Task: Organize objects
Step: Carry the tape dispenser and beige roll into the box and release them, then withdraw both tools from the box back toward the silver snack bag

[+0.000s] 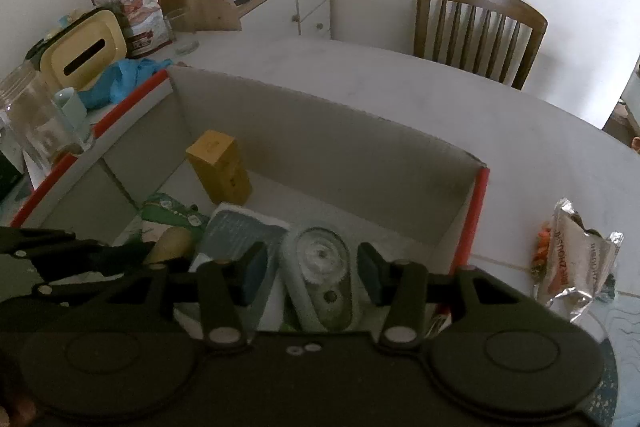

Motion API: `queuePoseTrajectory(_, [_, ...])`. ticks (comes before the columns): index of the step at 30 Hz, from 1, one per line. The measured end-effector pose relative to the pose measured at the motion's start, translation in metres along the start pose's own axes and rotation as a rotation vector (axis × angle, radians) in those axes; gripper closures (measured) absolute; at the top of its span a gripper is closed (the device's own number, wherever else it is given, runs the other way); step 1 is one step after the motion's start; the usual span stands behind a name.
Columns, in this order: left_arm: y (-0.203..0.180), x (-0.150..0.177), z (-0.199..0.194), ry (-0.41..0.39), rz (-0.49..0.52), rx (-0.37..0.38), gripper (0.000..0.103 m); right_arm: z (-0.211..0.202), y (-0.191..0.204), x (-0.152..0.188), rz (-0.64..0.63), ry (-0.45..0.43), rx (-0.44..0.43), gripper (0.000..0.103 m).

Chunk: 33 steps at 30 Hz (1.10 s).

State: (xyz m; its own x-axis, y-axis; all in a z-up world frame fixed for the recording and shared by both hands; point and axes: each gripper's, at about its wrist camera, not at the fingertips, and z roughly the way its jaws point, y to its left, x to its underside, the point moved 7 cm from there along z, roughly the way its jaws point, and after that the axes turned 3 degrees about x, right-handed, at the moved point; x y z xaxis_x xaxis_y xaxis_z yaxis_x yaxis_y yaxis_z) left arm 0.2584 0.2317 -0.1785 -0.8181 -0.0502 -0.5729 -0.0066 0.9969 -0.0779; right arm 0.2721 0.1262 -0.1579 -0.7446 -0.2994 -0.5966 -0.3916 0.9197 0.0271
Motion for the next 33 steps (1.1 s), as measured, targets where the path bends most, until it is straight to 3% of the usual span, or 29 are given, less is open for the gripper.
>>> queuePoseTrajectory(3, [0.000, 0.000, 0.002, 0.014, 0.004, 0.001, 0.082, -0.001, -0.001, 0.000, -0.001, -0.002, 0.006, 0.047])
queuePoseTrajectory(7, [-0.001, 0.002, 0.000, 0.007, 0.010, 0.005, 0.082, -0.006, -0.004, 0.001, 0.014, -0.002, 0.003, 0.047])
queuePoseTrajectory(10, [-0.002, 0.002, -0.004, -0.002, 0.009, 0.009, 0.075, -0.014, -0.006, 0.002, 0.027, -0.008, -0.016, 0.047])
queuePoseTrajectory(20, [-0.004, 0.003, -0.025, -0.042, 0.000, 0.033, 0.074, -0.055, -0.019, 0.005, 0.059, -0.067, -0.063, 0.043])
queuePoseTrajectory(21, [-0.005, 0.003, -0.029, -0.048, 0.003, 0.037, 0.072, -0.060, -0.020, 0.006, 0.063, -0.075, -0.069, 0.043])
queuePoseTrajectory(25, [-0.011, 0.003, -0.045, -0.095, 0.021, 0.036, 0.048, -0.078, -0.028, 0.011, 0.082, -0.097, -0.093, 0.042])
queuePoseTrajectory(30, [-0.022, 0.001, -0.061, -0.125, 0.040, 0.048, 0.047, -0.098, -0.036, 0.019, 0.098, -0.121, -0.110, 0.041])
queuePoseTrajectory(33, [-0.030, 0.000, -0.071, -0.141, 0.043, 0.059, 0.041, -0.111, -0.041, 0.023, 0.110, -0.136, -0.123, 0.040])
